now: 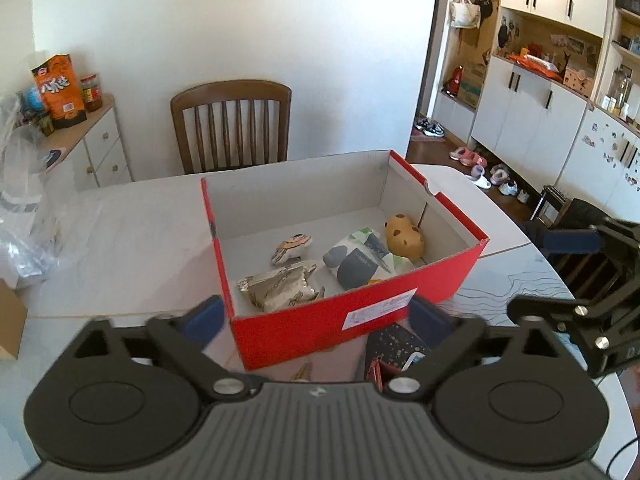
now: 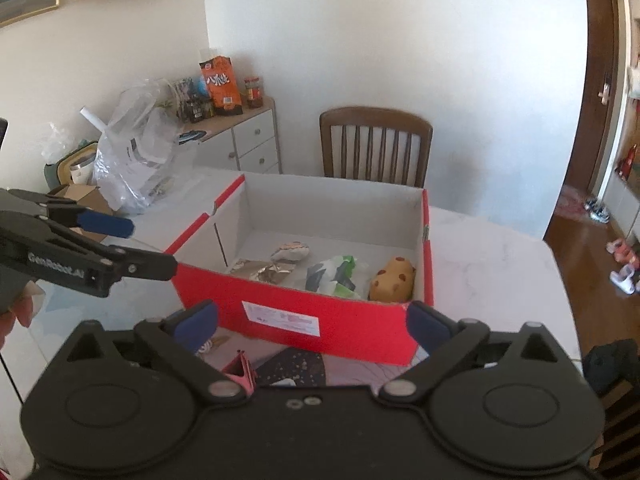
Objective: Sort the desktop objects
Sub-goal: 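Move both tools back toward the items beside the box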
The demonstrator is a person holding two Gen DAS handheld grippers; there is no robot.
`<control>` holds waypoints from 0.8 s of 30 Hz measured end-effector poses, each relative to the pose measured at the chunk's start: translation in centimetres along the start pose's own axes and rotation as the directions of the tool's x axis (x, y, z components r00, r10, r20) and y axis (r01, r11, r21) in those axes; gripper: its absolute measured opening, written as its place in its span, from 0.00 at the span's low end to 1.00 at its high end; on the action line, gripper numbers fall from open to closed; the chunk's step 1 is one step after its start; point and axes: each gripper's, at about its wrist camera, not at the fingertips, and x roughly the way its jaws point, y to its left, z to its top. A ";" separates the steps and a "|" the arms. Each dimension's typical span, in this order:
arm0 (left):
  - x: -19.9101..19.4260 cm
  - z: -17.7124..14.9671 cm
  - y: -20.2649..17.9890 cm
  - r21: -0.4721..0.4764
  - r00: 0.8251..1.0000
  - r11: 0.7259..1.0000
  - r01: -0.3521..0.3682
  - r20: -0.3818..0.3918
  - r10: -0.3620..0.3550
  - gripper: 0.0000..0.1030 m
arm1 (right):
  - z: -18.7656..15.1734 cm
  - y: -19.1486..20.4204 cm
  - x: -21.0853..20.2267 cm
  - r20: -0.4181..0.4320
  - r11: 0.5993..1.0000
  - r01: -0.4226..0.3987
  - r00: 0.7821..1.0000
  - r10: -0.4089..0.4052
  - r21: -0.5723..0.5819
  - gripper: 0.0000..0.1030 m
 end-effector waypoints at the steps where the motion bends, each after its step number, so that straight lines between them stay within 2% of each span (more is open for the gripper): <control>1: -0.2 -0.3 0.0 0.001 1.000 1.000 0.000 0.002 0.000 0.99 | -0.3 0.1 -0.2 -0.001 1.000 -0.001 1.000 0.001 0.004 1.00; 8: -1.1 -2.7 1.1 0.014 1.000 1.000 0.011 0.010 -0.011 1.00 | -2.9 1.5 -0.4 -0.008 0.997 0.071 0.997 -0.070 0.005 1.00; 12: -1.5 -4.2 2.1 0.053 1.000 0.999 0.003 0.016 -0.004 1.00 | -4.1 2.3 -0.2 -0.008 0.997 0.069 0.998 -0.069 0.035 1.00; 19: -1.7 -6.8 4.3 0.088 1.000 0.996 0.016 0.005 -0.016 1.00 | -4.7 3.6 1.1 -0.044 0.989 0.092 0.995 -0.087 0.113 0.98; 24: -1.1 -8.5 6.1 0.116 0.999 0.993 0.033 -0.023 -0.031 1.00 | -5.0 4.9 2.3 -0.061 0.984 0.133 0.990 -0.126 0.116 0.95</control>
